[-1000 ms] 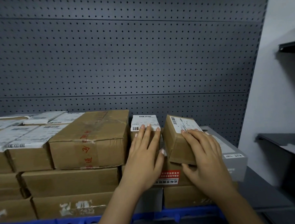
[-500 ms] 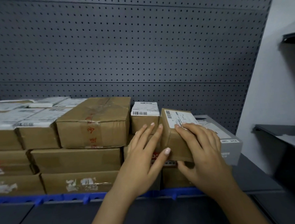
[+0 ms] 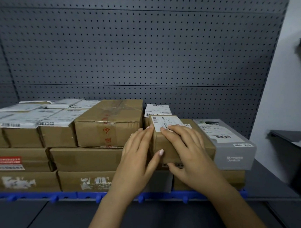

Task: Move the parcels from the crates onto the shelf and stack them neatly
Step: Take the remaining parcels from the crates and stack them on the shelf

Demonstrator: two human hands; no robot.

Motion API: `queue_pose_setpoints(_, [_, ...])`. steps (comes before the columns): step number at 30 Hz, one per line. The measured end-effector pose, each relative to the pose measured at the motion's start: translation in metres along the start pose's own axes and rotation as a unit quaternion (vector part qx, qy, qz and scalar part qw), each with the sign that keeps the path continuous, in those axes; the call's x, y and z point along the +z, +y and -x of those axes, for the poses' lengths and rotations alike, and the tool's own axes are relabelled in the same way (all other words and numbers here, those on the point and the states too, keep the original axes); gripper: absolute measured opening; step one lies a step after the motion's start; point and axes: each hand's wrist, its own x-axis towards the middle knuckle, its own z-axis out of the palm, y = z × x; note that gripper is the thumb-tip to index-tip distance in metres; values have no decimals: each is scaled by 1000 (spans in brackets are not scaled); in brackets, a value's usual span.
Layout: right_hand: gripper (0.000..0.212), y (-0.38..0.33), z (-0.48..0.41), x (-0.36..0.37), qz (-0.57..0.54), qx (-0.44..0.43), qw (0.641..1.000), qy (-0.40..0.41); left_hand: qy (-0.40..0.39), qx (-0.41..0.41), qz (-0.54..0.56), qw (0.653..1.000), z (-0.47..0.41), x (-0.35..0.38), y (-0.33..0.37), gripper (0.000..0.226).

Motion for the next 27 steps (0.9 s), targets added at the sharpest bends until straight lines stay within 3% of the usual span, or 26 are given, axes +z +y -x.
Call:
queue_pose_setpoints(5, [96,1,-13,10,14,35,999,-19,37,24,-61,997,-12,-10,-6,62])
queue_pose_setpoints(10, [86,3,-24,10,-23,50,997,-60,55,33,-87,994,-29,-22,-10,59])
queue_pose_setpoints(15, [72,2,-35,13,-49,56,995,-67,40,0,-116,992,-39,-23,-22,63])
queue_pose_setpoints(27, [70,12,-52,32,-63,66,994,-63,20,-11,-138,990,-39,-15,-36,67])
